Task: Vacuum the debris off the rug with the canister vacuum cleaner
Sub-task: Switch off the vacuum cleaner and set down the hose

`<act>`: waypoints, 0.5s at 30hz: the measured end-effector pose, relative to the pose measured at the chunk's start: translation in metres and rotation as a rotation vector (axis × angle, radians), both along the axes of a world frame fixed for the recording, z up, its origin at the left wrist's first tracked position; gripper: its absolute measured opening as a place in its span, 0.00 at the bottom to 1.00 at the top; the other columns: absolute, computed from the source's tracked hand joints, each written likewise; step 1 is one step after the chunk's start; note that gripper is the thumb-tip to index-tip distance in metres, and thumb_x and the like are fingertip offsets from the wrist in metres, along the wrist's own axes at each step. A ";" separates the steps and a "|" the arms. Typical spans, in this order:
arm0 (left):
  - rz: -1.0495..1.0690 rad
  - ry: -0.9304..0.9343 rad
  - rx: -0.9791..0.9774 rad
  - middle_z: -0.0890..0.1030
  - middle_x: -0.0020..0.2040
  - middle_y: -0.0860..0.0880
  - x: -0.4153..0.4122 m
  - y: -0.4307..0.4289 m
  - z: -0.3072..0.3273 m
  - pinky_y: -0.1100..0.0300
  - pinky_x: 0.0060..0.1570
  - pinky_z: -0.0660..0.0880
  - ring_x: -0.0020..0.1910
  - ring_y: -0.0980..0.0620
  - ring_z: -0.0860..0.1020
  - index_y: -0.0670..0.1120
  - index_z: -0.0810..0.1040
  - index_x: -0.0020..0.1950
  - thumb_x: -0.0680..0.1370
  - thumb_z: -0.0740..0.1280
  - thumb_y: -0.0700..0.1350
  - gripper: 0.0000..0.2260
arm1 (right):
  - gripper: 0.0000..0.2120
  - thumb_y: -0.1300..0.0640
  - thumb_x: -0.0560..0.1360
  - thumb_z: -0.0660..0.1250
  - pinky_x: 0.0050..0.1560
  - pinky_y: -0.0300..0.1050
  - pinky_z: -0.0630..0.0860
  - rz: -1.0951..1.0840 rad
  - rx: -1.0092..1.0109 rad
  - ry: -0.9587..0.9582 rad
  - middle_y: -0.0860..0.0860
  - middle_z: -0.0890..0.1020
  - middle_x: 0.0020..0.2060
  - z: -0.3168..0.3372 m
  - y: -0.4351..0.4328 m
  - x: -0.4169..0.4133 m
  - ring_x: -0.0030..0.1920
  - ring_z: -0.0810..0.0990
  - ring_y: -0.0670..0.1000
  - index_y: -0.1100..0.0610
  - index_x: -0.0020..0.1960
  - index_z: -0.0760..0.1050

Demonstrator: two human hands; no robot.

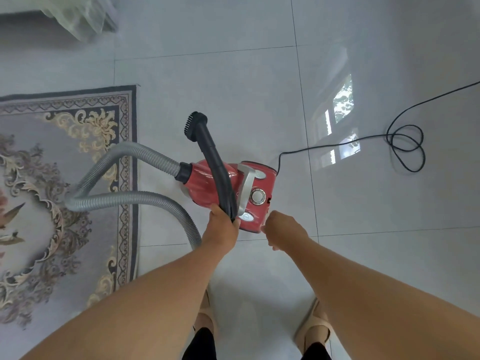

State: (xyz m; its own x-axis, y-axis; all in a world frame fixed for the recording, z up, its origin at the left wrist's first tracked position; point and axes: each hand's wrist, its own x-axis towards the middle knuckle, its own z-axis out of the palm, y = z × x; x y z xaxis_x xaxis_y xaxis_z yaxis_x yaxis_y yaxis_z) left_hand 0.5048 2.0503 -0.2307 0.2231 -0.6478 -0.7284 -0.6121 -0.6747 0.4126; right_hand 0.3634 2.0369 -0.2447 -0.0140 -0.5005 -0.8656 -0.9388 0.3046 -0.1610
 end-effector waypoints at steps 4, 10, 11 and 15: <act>0.136 0.041 -0.018 0.76 0.55 0.42 -0.003 -0.014 0.017 0.56 0.47 0.77 0.49 0.45 0.77 0.40 0.60 0.65 0.80 0.65 0.44 0.19 | 0.12 0.60 0.75 0.63 0.48 0.47 0.80 -0.012 -0.063 -0.019 0.51 0.81 0.44 0.017 -0.004 0.004 0.44 0.83 0.53 0.54 0.58 0.72; 0.366 0.105 -0.076 0.77 0.53 0.46 0.030 -0.034 0.050 0.56 0.52 0.74 0.50 0.46 0.78 0.40 0.58 0.71 0.80 0.64 0.43 0.23 | 0.12 0.57 0.79 0.62 0.51 0.48 0.78 0.008 -0.216 -0.144 0.51 0.81 0.54 0.055 -0.031 0.059 0.50 0.81 0.54 0.50 0.62 0.74; 0.428 0.112 -0.091 0.76 0.52 0.47 0.053 -0.034 0.057 0.56 0.52 0.74 0.50 0.46 0.77 0.40 0.57 0.72 0.80 0.64 0.43 0.25 | 0.14 0.58 0.79 0.62 0.51 0.48 0.78 0.040 -0.220 -0.177 0.51 0.81 0.55 0.063 -0.036 0.083 0.51 0.81 0.54 0.49 0.63 0.74; 0.623 0.091 -0.064 0.76 0.60 0.41 0.113 -0.028 0.079 0.54 0.52 0.71 0.59 0.41 0.77 0.39 0.58 0.70 0.80 0.65 0.46 0.24 | 0.18 0.58 0.78 0.60 0.56 0.57 0.79 -0.010 -0.113 -0.320 0.55 0.82 0.56 0.086 -0.042 0.147 0.54 0.82 0.58 0.49 0.66 0.73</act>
